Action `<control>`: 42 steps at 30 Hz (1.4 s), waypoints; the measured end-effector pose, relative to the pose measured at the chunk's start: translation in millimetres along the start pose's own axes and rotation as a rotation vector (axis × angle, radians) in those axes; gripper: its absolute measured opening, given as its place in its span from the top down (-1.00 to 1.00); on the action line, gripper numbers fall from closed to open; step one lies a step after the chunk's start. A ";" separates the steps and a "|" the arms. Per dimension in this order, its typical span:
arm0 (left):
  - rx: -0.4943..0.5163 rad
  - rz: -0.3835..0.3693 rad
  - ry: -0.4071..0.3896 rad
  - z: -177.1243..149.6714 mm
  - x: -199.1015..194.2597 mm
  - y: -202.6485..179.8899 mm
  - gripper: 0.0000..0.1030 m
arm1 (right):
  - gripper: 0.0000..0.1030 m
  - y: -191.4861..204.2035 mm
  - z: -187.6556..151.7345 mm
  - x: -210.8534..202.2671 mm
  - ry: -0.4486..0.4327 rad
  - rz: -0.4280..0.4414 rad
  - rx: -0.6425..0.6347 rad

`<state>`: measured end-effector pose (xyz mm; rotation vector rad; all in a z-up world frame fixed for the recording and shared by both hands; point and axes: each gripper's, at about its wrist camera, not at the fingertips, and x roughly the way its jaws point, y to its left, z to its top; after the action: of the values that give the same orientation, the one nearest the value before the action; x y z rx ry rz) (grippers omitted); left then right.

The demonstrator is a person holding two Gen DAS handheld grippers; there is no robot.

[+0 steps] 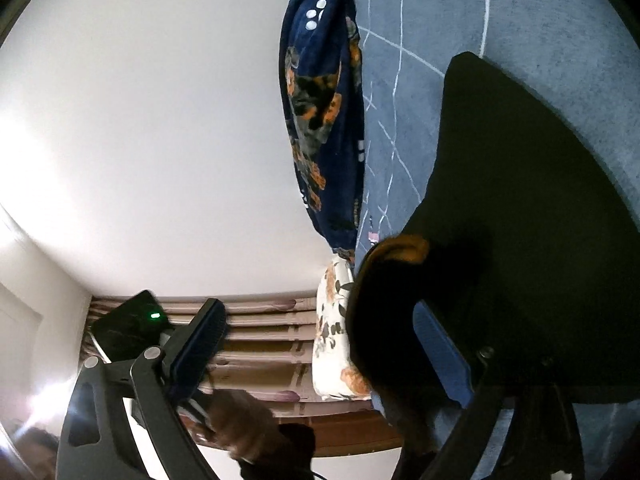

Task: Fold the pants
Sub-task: 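Lift the held edge with the left gripper, fold it over, and release, then grasp the orange-lined waist edge with the right gripper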

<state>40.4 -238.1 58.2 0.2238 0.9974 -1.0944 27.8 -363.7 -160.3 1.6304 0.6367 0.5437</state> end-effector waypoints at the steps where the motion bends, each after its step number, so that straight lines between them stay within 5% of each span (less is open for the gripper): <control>1: 0.000 0.024 -0.030 -3.8 -12.6 4.0 0.03 | -0.82 3.9 0.5 -1.0 -0.001 -0.022 -0.021; 3: -0.006 0.127 -0.101 -19.1 -42.3 16.0 -0.28 | -0.83 13.6 1.3 -1.9 0.019 -0.080 -0.072; 8: -0.104 0.306 -0.211 -88.9 -105.0 58.0 -0.28 | -0.84 32.0 -28.4 17.2 0.185 -0.120 -0.160; 13: -0.381 0.329 -0.228 -173.6 -139.8 115.1 -0.28 | -0.82 27.4 -88.5 74.6 0.381 -0.316 -0.305; 17: -0.510 0.345 -0.223 -226.4 -150.5 140.0 -0.28 | -0.73 15.9 -115.7 113.1 0.461 -0.368 -0.336; 20: -0.545 0.337 -0.224 -244.0 -151.5 143.0 -0.28 | -0.18 11.9 -130.2 133.2 0.496 -0.417 -0.371; 22: -0.550 0.330 -0.221 -250.1 -149.4 143.4 -0.28 | 0.58 10.9 -139.2 142.5 0.530 -0.457 -0.392; 23: -0.544 0.327 -0.218 -251.4 -147.6 142.5 -0.28 | 0.79 12.1 -142.1 143.5 0.534 -0.470 -0.405; 34: -0.441 0.324 -0.187 -219.7 -121.2 120.9 -0.33 | 0.89 110.0 -57.8 93.8 0.217 -0.470 -0.600; 42: -0.437 0.258 -0.105 -204.4 -72.0 114.7 -0.36 | 0.89 83.4 17.6 87.8 0.164 -0.581 -0.578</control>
<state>12.8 -14.0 -37.4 -0.0597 1.0550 -0.6281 112.8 -326.2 -80.7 0.8112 0.9299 0.3795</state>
